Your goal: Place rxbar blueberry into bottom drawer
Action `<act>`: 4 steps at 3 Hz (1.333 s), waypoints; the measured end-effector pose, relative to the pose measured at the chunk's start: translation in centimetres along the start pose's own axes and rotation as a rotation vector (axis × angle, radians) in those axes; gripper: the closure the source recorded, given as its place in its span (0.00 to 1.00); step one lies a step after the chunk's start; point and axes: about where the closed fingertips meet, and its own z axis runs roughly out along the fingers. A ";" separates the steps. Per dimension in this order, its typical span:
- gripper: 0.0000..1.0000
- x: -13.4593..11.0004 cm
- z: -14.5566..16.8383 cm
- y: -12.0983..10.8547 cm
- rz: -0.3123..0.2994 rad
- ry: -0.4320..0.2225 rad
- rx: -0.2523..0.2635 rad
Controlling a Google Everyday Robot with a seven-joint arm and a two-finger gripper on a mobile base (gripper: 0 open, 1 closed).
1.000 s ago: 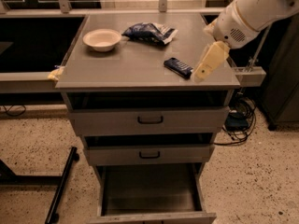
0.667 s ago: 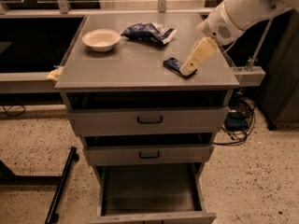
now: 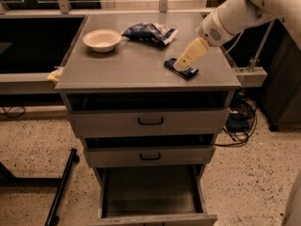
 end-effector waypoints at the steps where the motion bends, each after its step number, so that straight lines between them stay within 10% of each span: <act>1: 0.00 0.5 0.3 -0.1 0.016 0.004 0.012; 4: 0.00 2.2 4.4 -2.5 0.093 -0.027 0.086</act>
Offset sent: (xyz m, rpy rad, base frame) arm 0.0241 -0.0185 -0.0300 0.0288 -0.0526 -0.1435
